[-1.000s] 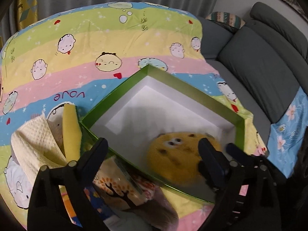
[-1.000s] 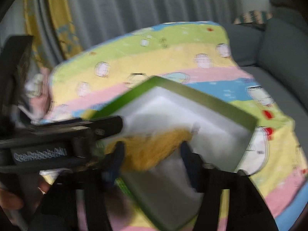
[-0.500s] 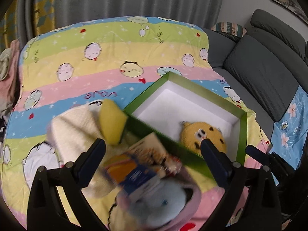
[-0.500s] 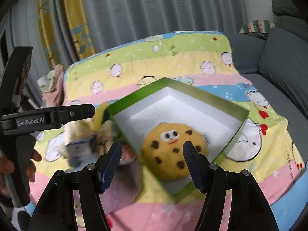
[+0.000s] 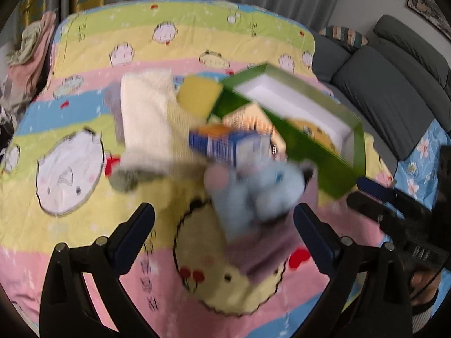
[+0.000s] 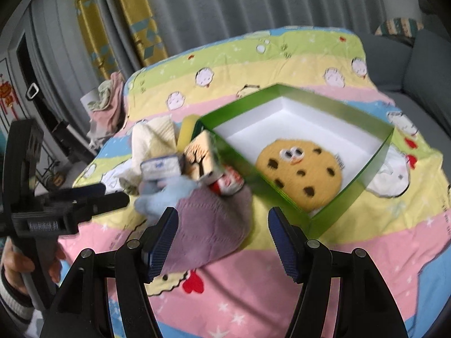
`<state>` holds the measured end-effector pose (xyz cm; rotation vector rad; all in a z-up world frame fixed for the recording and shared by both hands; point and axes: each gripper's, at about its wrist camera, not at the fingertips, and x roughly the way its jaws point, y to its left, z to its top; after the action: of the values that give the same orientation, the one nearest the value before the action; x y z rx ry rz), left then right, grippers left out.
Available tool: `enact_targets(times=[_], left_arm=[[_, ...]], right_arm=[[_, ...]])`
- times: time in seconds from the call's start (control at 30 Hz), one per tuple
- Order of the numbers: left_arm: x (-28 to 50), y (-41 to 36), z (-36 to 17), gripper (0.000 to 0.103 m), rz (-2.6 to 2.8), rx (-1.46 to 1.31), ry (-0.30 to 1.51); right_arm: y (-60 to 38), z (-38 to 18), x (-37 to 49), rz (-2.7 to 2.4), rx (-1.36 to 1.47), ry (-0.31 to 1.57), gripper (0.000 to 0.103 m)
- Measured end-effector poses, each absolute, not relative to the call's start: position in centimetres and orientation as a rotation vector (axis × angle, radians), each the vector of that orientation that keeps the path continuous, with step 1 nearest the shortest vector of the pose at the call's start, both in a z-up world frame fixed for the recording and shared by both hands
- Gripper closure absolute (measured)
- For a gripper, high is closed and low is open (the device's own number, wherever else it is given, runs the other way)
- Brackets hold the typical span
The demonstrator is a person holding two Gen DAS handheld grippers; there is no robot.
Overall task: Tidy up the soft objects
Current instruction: 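Grasp the purple knit cloth with the right gripper and lift it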
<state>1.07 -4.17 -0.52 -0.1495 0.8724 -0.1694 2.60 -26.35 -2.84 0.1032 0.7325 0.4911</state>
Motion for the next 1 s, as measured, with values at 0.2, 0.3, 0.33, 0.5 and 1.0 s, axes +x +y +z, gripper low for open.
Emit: enact_targets(times=[0.2, 0.3, 0.33, 0.5, 1.0], left_arm=[[-0.4, -4.6, -4.0, 0.005, -0.212, -0.174, 0.946], [-0.4, -5.3, -5.0, 0.006, -0.245, -0.192, 0.962], [-0.4, -5.6, -5.3, 0.006, -0.258, -0.199, 0.964], [0.0, -6.6, -6.2, 0.018, -0.299, -0.216, 0.972], [0.9, -7.5, -7.5, 0.092, -0.379, -0.351, 1.019]], right_arm=[[-26.0, -5.3, 3.3, 0.553, 0.156, 0.798, 0.036], [-25.6, -6.3, 3.7, 0.571, 0.166, 0.817, 0.036], [-25.6, -6.6, 3.9, 0.583, 0.172, 0.822, 0.036], [-25.2, -7.5, 4.7, 0.612, 0.196, 0.837, 0.036], [-25.2, -8.8, 4.8, 0.656, 0.221, 0.839, 0.086]])
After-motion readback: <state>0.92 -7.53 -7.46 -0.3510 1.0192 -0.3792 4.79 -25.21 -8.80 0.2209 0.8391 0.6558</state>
